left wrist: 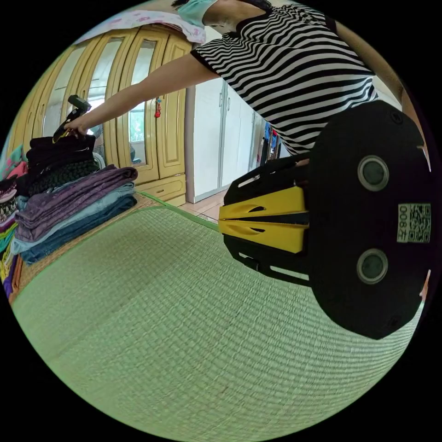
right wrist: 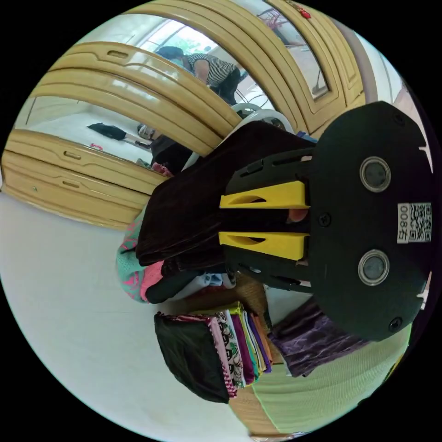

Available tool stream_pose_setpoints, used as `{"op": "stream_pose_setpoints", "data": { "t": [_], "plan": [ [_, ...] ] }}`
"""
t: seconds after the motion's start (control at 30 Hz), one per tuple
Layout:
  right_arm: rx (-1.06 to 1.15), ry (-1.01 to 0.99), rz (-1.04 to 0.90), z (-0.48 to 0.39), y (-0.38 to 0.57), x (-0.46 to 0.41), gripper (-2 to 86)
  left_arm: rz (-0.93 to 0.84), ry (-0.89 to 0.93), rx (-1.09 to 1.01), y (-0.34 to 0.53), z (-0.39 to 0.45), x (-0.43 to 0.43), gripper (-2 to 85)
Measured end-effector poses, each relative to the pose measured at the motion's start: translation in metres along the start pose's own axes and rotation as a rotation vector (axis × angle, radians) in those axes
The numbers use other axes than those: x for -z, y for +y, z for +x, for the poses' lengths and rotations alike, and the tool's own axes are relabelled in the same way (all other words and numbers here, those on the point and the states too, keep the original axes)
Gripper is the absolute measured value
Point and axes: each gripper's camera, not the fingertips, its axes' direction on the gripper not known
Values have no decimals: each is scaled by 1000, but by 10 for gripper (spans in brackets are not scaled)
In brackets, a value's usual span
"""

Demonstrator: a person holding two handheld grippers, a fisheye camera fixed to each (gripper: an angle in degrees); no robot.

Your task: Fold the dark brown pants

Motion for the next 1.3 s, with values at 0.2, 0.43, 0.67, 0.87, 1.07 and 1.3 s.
{"op": "stream_pose_setpoints", "data": {
  "t": [0.2, 0.43, 0.67, 0.87, 1.07, 1.3],
  "plan": [
    [-238, -281, -14, 82, -28, -6, 45, 36, 36, 28, 66, -45, 5, 0],
    [-344, -562, 145, 158, -51, 40, 26, 108, 56, 22, 147, -92, 22, 0],
    [-233, -845, 336, 173, -119, 130, 14, 209, 73, -25, 227, -122, 40, 1],
    [-65, -1161, 456, 136, -184, 216, 10, 364, 73, -87, 317, -142, 70, 1],
    [183, -1290, 314, 28, -227, 290, 9, 606, 41, -132, 431, -164, 114, 3],
    [167, -1565, 103, -56, -219, 309, 10, 906, -25, -55, 605, -211, 147, 21]
  ]
}}
